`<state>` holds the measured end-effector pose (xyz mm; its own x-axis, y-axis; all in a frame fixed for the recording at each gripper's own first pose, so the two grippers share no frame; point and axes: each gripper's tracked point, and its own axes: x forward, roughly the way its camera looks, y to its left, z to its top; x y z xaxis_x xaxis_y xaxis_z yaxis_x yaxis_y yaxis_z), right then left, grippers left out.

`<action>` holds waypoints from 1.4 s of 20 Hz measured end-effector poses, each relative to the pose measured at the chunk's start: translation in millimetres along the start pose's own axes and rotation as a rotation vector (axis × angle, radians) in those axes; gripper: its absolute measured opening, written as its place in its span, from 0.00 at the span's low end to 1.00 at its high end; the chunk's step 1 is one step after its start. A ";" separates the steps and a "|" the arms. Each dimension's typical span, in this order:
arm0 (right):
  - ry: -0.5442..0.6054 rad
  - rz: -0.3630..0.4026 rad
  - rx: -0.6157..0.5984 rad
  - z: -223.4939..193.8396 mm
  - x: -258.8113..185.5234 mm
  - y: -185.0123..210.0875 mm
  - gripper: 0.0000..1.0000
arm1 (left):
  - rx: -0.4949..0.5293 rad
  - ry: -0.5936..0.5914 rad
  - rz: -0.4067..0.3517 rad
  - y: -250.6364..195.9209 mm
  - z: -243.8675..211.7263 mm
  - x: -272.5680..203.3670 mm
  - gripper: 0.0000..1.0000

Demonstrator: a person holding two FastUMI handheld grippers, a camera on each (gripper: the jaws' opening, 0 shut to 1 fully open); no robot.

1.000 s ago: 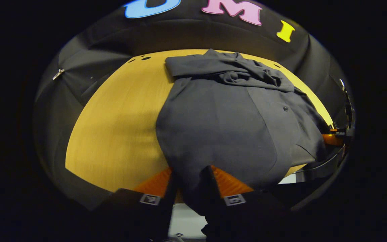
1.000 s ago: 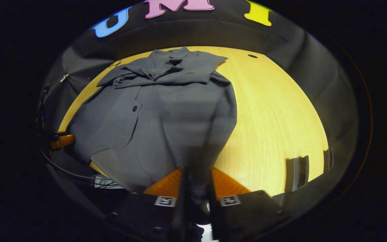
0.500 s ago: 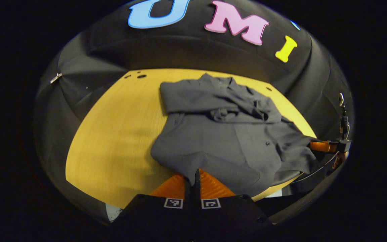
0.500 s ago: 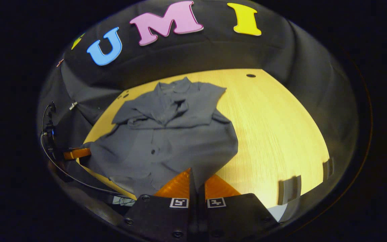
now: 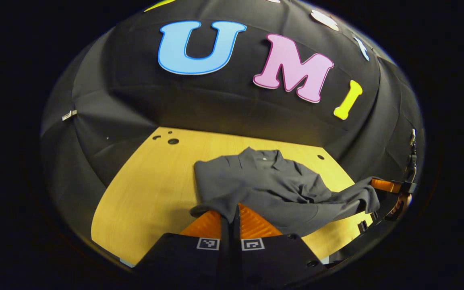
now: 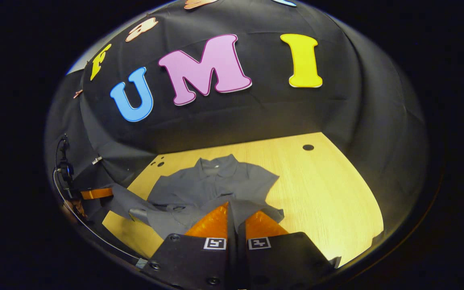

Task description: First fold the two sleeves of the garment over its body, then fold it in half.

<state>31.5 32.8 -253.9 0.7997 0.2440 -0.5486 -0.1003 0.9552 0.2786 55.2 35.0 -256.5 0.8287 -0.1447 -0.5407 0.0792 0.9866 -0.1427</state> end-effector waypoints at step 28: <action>-0.051 -0.001 -0.125 68.0 213.6 -28.6 0.05 | 0.031 -0.061 0.052 30.3 88.8 193.7 0.05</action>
<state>245.3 46.1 -325.5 0.8288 0.2374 -0.5067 -0.1699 0.9695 0.1764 267.3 43.6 -292.0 0.8645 -0.0895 -0.4946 0.0517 0.9946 -0.0896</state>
